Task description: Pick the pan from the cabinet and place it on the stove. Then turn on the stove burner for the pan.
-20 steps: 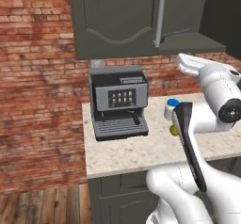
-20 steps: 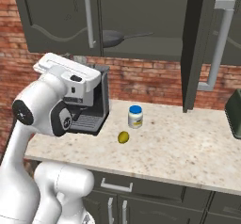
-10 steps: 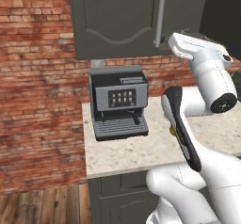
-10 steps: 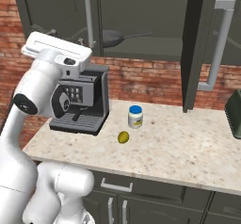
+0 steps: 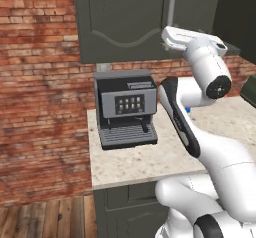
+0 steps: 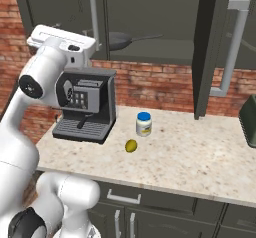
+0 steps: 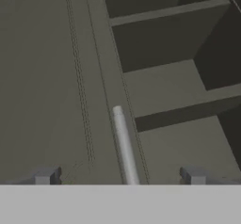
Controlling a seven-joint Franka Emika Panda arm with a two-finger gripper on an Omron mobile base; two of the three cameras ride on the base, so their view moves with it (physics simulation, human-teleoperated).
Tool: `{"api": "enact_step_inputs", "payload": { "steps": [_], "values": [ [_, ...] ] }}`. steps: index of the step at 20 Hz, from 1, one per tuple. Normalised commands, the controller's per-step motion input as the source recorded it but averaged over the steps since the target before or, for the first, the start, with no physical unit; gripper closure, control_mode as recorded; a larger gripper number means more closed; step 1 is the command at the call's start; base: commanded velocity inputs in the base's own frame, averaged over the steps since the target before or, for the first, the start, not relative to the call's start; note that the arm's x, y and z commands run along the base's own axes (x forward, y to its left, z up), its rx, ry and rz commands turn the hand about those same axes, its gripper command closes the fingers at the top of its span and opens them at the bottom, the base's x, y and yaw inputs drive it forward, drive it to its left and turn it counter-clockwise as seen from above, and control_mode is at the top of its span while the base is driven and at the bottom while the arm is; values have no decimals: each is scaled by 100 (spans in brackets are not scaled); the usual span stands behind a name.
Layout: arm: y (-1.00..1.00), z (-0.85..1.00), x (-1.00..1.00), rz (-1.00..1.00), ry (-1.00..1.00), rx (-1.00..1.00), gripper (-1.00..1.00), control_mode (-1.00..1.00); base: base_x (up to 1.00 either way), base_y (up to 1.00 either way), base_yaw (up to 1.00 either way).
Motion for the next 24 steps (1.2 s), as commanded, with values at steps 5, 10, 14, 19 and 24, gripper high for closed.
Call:
{"api": "enact_step_inputs", "payload": {
  "steps": [5,10,14,19,24],
  "values": [
    [5,-1,52,1,23,-7,-100,-100,0,0,0],
    [-3,-5,28,4,5,-6,-100,-100,0,0,0],
    [-6,-14,25,4,1,-4,-100,-100,0,0,0],
    [-10,-22,15,3,0,-2,-100,-100,0,0,0],
    [-10,-25,14,0,-2,-3,-100,-100,0,0,0]
  ]
}}
